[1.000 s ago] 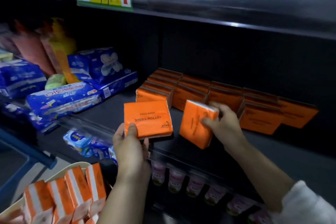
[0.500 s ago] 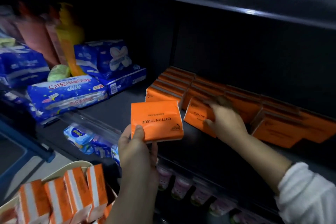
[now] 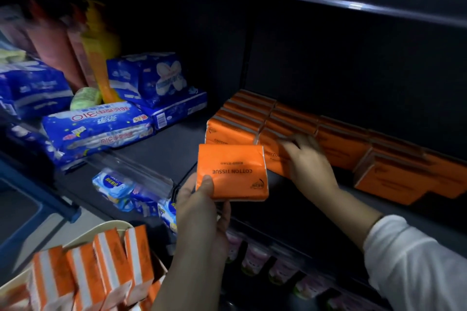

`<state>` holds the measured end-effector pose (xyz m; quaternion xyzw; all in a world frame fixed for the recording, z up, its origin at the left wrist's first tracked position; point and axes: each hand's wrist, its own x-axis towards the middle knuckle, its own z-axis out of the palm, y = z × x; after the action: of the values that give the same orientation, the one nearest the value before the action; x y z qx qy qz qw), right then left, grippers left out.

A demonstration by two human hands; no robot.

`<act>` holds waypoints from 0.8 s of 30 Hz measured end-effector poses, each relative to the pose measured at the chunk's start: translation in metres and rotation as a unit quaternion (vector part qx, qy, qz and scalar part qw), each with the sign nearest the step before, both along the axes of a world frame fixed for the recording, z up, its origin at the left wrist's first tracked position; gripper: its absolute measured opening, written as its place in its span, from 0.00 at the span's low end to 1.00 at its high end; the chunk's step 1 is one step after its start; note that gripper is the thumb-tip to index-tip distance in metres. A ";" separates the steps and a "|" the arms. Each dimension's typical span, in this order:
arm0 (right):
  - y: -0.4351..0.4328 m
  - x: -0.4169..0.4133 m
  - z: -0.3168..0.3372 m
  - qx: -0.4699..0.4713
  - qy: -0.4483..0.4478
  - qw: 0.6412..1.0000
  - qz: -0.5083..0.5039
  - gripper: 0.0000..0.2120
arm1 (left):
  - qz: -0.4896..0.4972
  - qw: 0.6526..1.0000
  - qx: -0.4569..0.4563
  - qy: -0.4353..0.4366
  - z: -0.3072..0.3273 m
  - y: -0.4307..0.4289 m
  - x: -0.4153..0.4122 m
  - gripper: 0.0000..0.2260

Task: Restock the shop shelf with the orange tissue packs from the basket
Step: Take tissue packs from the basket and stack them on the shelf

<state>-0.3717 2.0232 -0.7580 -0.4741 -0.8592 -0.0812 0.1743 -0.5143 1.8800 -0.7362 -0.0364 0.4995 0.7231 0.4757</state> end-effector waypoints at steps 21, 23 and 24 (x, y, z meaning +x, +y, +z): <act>-0.074 -0.014 0.035 -0.598 0.456 0.657 -0.061 0.12 | -0.037 0.999 -0.005 0.037 0.005 -0.003 -0.001 0.13; -0.084 -0.014 0.029 -0.635 0.495 0.590 -0.058 0.11 | -0.029 0.999 0.008 0.044 0.010 -0.005 0.001 0.12; -0.087 -0.016 0.026 -0.634 0.517 0.573 -0.055 0.11 | -0.038 0.998 0.011 0.047 0.011 -0.005 0.003 0.10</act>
<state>-0.3873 1.9364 -0.7320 -0.4709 -0.4278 0.7335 0.2391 -0.5112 1.8747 -0.7256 0.0215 0.5143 0.7108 0.4793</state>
